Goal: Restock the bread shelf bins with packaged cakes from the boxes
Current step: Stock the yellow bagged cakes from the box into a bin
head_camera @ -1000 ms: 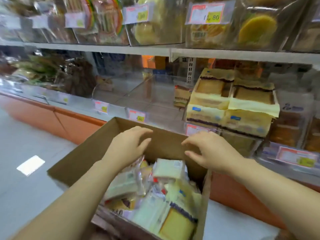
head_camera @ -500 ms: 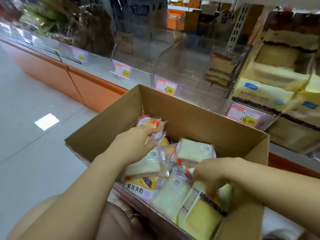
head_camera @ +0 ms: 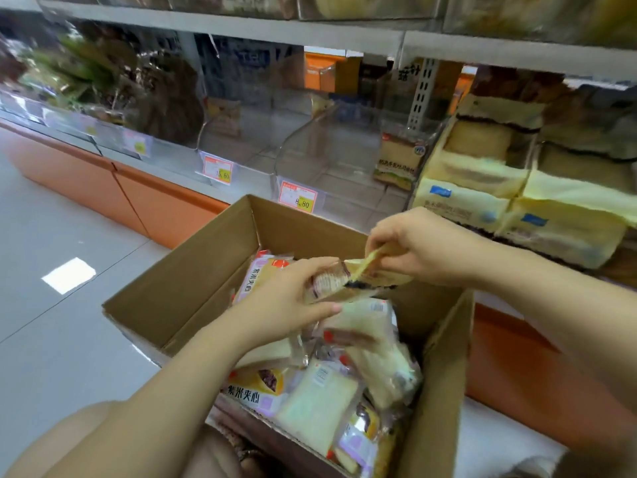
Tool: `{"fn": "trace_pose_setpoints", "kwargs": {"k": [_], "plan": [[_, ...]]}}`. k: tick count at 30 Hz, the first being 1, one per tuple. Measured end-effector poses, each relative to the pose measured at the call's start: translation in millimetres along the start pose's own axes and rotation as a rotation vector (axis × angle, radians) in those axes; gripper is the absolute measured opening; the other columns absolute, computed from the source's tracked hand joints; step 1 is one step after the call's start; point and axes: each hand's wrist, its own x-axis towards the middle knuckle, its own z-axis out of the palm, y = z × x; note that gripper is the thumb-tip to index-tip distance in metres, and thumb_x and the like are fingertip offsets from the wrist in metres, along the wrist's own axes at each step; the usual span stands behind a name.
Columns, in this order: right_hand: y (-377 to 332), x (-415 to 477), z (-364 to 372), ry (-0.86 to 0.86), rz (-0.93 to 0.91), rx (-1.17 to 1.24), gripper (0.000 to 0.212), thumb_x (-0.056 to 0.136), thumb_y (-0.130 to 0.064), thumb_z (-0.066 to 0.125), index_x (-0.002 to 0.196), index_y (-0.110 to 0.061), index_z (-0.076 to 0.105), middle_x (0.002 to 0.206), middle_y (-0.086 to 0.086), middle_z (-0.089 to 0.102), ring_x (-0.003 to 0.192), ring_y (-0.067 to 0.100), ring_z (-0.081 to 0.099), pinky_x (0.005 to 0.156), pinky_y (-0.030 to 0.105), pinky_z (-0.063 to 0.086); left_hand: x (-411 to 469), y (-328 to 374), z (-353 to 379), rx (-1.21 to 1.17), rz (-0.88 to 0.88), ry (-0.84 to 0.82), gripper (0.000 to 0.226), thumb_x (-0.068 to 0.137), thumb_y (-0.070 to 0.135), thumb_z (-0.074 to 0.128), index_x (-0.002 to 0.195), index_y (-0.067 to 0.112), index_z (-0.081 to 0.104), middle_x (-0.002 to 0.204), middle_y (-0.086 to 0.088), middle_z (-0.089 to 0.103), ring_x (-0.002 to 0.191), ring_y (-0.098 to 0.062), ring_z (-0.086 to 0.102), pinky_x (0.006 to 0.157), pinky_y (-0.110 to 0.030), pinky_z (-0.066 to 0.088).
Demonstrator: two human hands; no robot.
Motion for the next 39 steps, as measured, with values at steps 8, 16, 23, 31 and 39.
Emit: {"fn": "trace_pose_setpoints", "kwargs": {"k": [8,16,23,31,39], "plan": [[15,-42,-32,0.411,0.196,0.179,0.04,0.085,-0.026,0.069,0.121,-0.032,0.055,0.106,-0.022,0.052,0.094,-0.004,0.047,0.076,0.004,0.035,21,48,2,-0.093,0.088,0.156,0.034,0.09,0.025,0.064,0.122,0.031,0.056,0.107,0.02,0.062,0.104,-0.001,0.058,0.089,-0.02,0.045],[26,-124,-38,0.344,0.384,0.201,0.064,0.084,-0.047,0.063,0.14,-0.033,0.037,0.145,-0.013,0.031,0.126,0.002,0.038,0.101,0.019,0.032,44,110,14,-0.598,-0.022,0.149,0.032,0.095,0.025,0.058,0.127,0.026,0.054,0.104,0.005,0.071,0.088,-0.018,0.071,0.082,-0.032,0.055],[40,-165,-51,0.393,0.388,0.254,0.093,0.054,-0.075,0.06,0.138,-0.042,0.038,0.151,-0.023,0.015,0.133,-0.01,0.017,0.107,0.016,0.019,87,173,25,-0.575,-0.057,0.039,0.044,0.096,0.037,0.052,0.137,0.023,0.046,0.11,0.0,0.067,0.087,-0.012,0.069,0.072,-0.028,0.055],[96,-168,-72,0.605,0.539,0.138,0.063,0.079,-0.034,0.074,0.136,-0.022,0.05,0.151,-0.001,0.031,0.136,0.009,0.031,0.098,0.008,0.016,156,230,38,-0.789,-0.095,-0.046,0.043,0.094,0.03,0.055,0.136,0.02,0.049,0.115,-0.008,0.067,0.099,-0.025,0.068,0.088,-0.046,0.054],[135,-150,-79,0.607,0.621,0.148,0.05,0.082,-0.033,0.072,0.129,-0.023,0.058,0.145,0.005,0.042,0.13,0.018,0.042,0.103,0.022,0.03,206,246,52,-0.217,0.042,0.125,0.055,0.093,0.04,0.054,0.139,0.01,0.045,0.135,-0.012,0.054,0.121,-0.029,0.052,0.102,-0.043,0.044]]}}
